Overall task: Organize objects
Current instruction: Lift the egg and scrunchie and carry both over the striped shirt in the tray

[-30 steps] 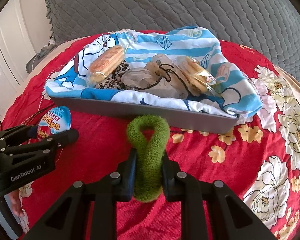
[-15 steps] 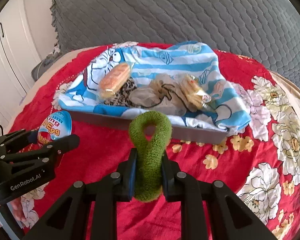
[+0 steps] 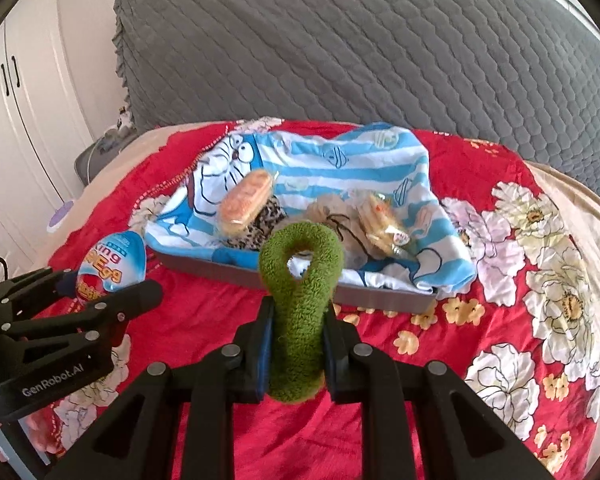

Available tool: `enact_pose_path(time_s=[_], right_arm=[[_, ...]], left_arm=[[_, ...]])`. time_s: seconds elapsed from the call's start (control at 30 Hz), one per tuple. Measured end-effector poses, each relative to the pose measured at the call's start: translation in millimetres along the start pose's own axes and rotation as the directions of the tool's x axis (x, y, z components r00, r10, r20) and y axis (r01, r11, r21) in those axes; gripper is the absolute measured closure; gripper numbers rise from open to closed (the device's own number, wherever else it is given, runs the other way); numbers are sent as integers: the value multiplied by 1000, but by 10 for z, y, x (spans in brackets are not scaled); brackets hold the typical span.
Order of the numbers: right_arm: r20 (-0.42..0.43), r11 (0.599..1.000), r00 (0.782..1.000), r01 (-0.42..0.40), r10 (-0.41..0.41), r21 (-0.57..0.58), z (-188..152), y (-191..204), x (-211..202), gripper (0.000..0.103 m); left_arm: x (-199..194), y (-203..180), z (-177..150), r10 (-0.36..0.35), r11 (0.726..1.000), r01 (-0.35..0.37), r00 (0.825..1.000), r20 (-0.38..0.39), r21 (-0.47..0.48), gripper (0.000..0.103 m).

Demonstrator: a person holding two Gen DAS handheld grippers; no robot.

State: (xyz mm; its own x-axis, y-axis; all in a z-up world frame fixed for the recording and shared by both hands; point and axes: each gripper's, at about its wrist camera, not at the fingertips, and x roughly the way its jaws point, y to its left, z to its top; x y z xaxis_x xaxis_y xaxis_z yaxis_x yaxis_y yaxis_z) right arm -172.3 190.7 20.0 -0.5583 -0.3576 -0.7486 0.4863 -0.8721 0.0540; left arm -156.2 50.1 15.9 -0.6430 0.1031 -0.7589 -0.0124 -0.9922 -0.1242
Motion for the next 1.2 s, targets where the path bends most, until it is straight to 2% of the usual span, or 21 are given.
enact_pose_path(time_s=[0.7, 1.2], right_arm=[[156, 999, 987, -30, 32, -12, 248, 55, -632, 82], [235, 999, 971, -48, 46, 3, 394, 23, -874, 82]], left_arm=[[-593, -174, 304, 31, 999, -33, 993, 117, 15, 51], [-693, -238, 450, 40, 999, -40, 984, 176, 0, 51]])
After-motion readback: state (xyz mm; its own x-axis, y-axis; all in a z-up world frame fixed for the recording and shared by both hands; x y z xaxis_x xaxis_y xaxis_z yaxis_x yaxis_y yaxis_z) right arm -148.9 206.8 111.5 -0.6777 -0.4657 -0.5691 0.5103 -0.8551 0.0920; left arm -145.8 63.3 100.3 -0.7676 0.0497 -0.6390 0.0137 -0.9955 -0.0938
